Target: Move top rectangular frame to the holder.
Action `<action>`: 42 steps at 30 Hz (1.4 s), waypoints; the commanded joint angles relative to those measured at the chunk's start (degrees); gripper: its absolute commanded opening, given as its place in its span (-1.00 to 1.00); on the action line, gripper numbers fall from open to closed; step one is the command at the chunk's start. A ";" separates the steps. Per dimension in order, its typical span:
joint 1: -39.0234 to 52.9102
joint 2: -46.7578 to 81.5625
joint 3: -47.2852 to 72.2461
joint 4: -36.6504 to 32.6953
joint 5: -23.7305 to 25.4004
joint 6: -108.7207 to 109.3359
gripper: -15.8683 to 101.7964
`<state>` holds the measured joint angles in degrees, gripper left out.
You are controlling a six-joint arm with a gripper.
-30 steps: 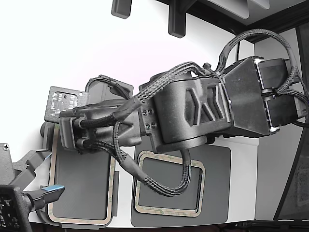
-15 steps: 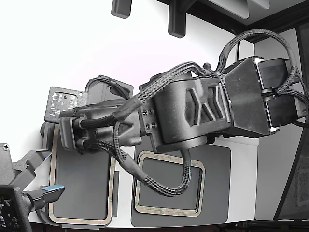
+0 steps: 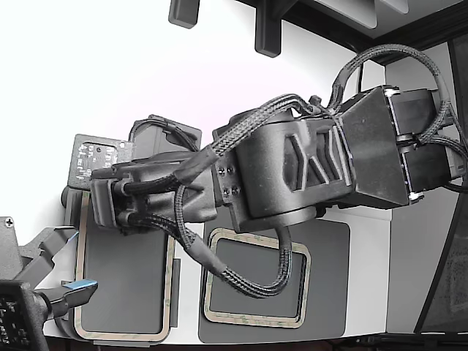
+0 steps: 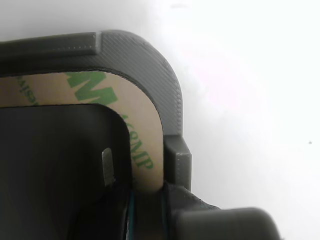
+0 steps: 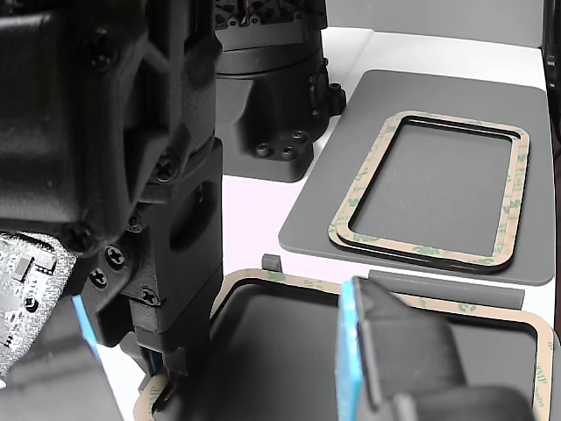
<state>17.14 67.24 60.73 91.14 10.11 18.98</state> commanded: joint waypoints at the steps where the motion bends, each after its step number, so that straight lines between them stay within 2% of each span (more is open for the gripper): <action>1: -0.18 1.41 -1.58 0.00 -0.44 -0.35 -0.23; 3: -0.18 1.41 -1.58 0.18 -0.53 -0.53 0.19; 4: -0.18 1.41 -1.58 0.26 -0.53 -0.62 0.31; 7: -0.18 1.41 -1.23 0.35 -0.53 -0.79 0.44; 9: -0.18 1.41 -1.32 0.35 -0.44 -0.79 0.96; 16: -0.26 2.64 -2.11 0.97 0.53 -0.79 0.97; 20: -1.14 6.77 1.23 -0.09 1.49 -1.41 0.97; 23: -2.37 11.43 5.80 -2.72 1.85 -2.72 0.97; 30: -6.86 29.00 23.82 -14.33 3.16 -9.58 0.97; 35: -14.94 43.86 36.47 -19.42 -2.90 -12.83 0.97; 42: -23.47 66.53 60.03 -31.03 -9.76 -14.33 0.97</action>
<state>-3.60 121.11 110.48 64.07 1.67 4.57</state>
